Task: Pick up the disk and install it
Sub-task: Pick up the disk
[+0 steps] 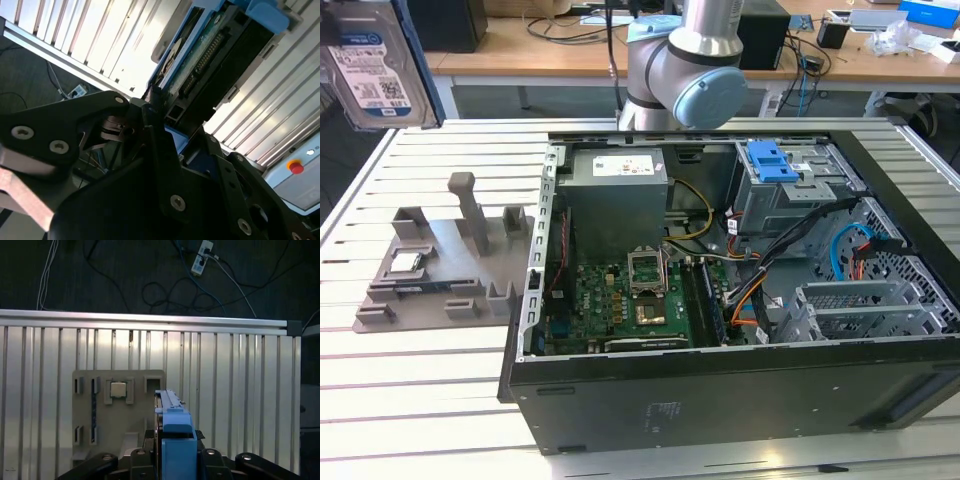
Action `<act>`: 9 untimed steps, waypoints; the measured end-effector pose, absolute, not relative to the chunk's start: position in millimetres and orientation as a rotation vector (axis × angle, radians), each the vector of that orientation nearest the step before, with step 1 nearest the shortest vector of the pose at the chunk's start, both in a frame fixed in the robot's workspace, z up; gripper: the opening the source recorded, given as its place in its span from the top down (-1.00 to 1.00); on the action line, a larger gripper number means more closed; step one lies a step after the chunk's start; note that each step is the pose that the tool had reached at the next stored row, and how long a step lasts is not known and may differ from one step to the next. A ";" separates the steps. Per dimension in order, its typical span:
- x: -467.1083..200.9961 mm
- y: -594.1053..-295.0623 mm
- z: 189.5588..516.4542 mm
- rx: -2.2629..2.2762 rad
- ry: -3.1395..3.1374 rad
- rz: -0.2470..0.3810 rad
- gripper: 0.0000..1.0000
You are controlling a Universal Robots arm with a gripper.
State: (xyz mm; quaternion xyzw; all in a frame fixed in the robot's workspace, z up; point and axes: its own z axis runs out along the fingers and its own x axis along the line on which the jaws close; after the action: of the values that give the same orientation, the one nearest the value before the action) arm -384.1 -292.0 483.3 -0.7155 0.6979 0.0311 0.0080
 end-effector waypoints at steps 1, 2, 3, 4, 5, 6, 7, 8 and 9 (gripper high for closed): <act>-384.1 -292.0 487.4 -2.236 2.182 0.097 0.27; -384.1 -292.1 492.1 -2.237 2.182 0.097 0.27; -384.1 -292.1 494.9 -2.237 2.182 0.097 0.27; -384.1 -292.0 496.2 -2.236 2.182 0.097 0.27; -384.1 -292.0 496.3 -2.236 2.181 0.097 0.27; -384.1 -292.0 496.3 -2.236 2.181 0.098 0.27; -384.1 -292.0 496.3 -2.236 2.181 0.098 0.27; -384.1 -292.0 496.3 -2.236 2.181 0.098 0.27; -384.1 -292.0 496.4 -2.236 2.181 0.098 0.27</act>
State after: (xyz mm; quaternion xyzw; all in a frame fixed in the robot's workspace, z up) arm -384.1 -292.0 496.4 -0.7155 0.6979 0.0313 0.0081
